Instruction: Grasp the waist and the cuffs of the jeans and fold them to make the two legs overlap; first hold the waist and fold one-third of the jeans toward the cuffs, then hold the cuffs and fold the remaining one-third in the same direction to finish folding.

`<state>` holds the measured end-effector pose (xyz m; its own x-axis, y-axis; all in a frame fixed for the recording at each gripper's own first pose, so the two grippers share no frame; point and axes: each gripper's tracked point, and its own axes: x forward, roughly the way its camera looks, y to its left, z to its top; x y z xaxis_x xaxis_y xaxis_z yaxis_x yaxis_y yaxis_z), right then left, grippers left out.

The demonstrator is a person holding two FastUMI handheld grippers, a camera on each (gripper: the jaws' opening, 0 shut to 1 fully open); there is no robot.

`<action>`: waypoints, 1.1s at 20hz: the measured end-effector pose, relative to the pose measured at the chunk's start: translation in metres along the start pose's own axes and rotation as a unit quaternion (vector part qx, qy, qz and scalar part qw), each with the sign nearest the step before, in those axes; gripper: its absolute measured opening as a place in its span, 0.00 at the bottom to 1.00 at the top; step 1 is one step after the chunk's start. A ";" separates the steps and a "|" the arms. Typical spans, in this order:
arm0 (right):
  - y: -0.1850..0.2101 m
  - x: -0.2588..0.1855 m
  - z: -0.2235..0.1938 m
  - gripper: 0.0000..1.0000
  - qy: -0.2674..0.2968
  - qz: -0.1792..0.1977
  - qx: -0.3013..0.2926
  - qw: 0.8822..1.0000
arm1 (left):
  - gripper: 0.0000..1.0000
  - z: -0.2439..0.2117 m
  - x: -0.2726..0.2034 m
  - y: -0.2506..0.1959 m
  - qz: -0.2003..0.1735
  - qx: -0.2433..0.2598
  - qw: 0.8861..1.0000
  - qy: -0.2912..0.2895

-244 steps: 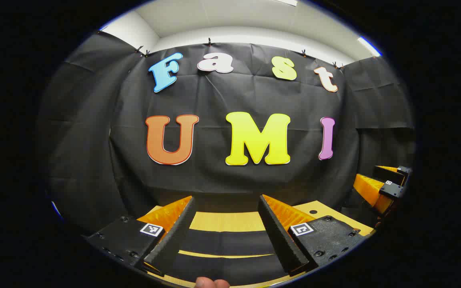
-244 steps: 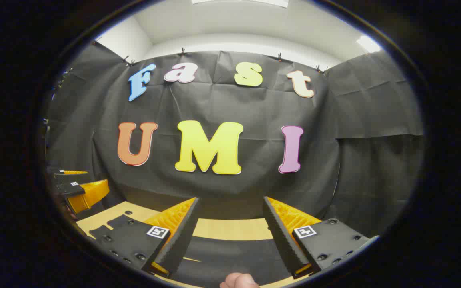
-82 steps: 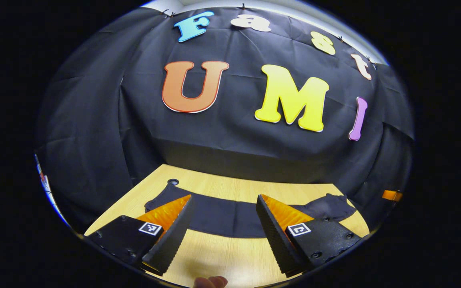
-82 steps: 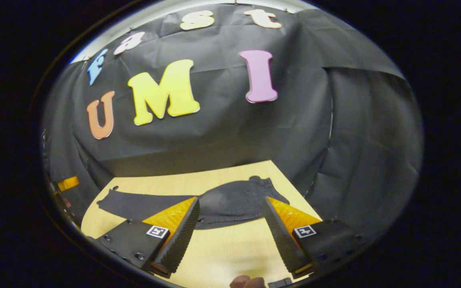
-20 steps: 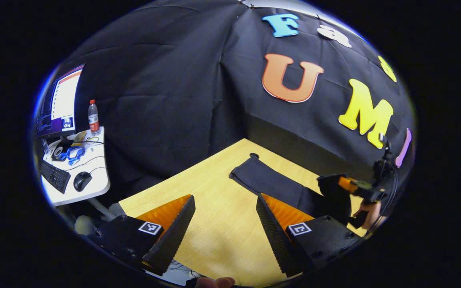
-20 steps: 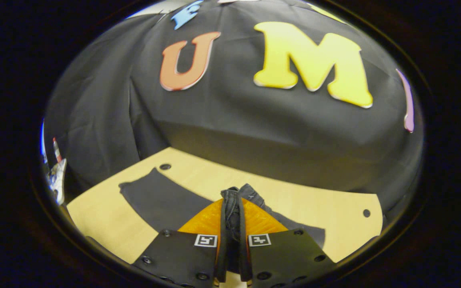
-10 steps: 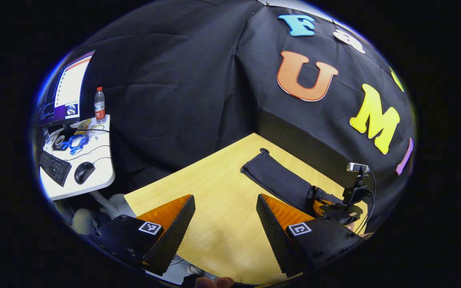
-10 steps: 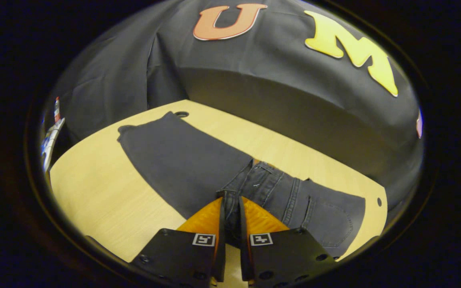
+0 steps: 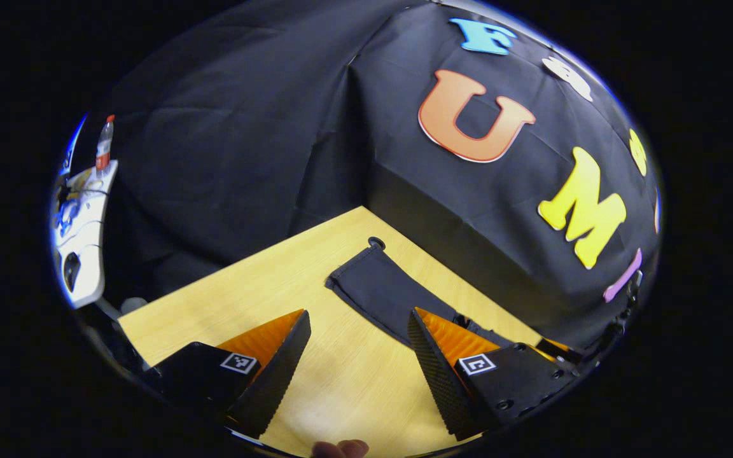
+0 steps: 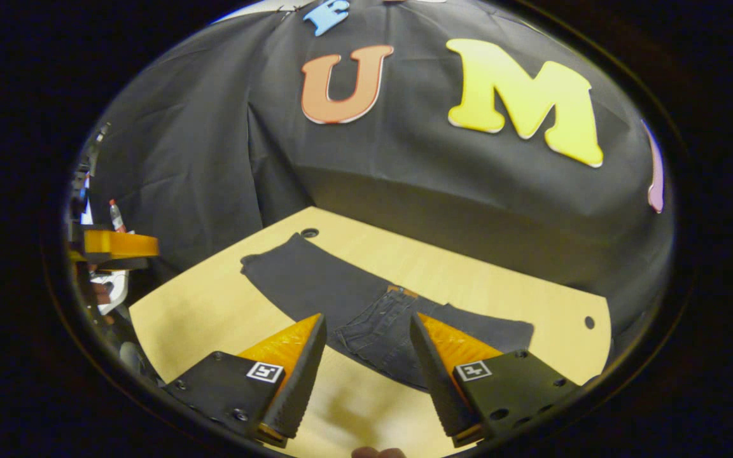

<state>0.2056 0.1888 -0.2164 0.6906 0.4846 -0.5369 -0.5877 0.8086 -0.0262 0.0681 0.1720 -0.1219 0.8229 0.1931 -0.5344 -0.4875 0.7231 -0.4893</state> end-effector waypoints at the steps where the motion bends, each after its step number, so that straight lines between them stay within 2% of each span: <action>1: -0.007 -0.015 0.004 0.85 -0.003 0.000 -0.002 1.000 | 0.99 0.002 0.019 -0.002 -0.005 -0.032 0.999 0.015; 2: -0.017 -0.032 0.010 0.90 -0.007 -0.006 -0.005 1.000 | 0.99 0.004 0.037 -0.003 -0.008 -0.066 0.997 0.031; 4: -0.043 -0.061 0.014 0.90 -0.012 -0.025 0.005 1.000 | 0.99 -0.002 0.073 -0.001 -0.002 -0.135 0.988 0.071; 7: -0.080 -0.093 0.014 0.94 -0.013 -0.055 0.045 0.997 | 0.99 -0.015 0.114 0.008 0.022 -0.247 0.960 0.128; 9: -0.106 -0.105 0.009 0.99 -0.013 -0.079 0.062 0.995 | 0.99 -0.016 0.133 0.011 0.036 -0.288 0.945 0.148; 10: -0.116 -0.110 0.004 0.94 -0.010 -0.089 0.068 0.994 | 0.99 -0.019 0.145 0.015 0.045 -0.297 0.941 0.155; 11: -0.124 -0.112 0.000 0.96 -0.006 -0.096 0.075 0.992 | 0.99 -0.021 0.155 0.020 0.056 -0.298 0.939 0.160; 12: -0.130 -0.113 -0.006 0.94 -0.001 -0.102 0.082 0.991 | 0.99 -0.022 0.166 0.024 0.064 -0.296 0.939 0.161; 14: -0.142 -0.115 -0.016 0.96 0.012 -0.111 0.095 0.989 | 0.99 -0.027 0.179 0.032 0.084 -0.284 0.940 0.169; 16: -0.152 -0.117 -0.023 0.94 0.018 -0.118 0.103 0.987 | 0.99 -0.033 0.189 0.037 0.100 -0.275 0.940 0.173; 17: -0.157 -0.118 -0.025 0.94 0.021 -0.120 0.108 0.987 | 0.99 -0.036 0.195 0.035 0.102 -0.273 0.940 0.175; 18: -0.162 -0.118 -0.028 0.99 0.025 -0.124 0.113 0.986 | 0.99 -0.037 0.198 0.035 0.103 -0.269 0.941 0.175; 22: -0.180 -0.116 -0.035 0.94 0.033 -0.136 0.141 0.980 | 0.99 -0.032 0.216 0.033 0.110 -0.267 0.942 0.170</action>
<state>0.2166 -0.0246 -0.1795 0.7717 0.2237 -0.5953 -0.2394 0.9694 0.0539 0.2199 0.2163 -0.2758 0.5885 0.0106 -0.8085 -0.7870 0.2365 -0.5698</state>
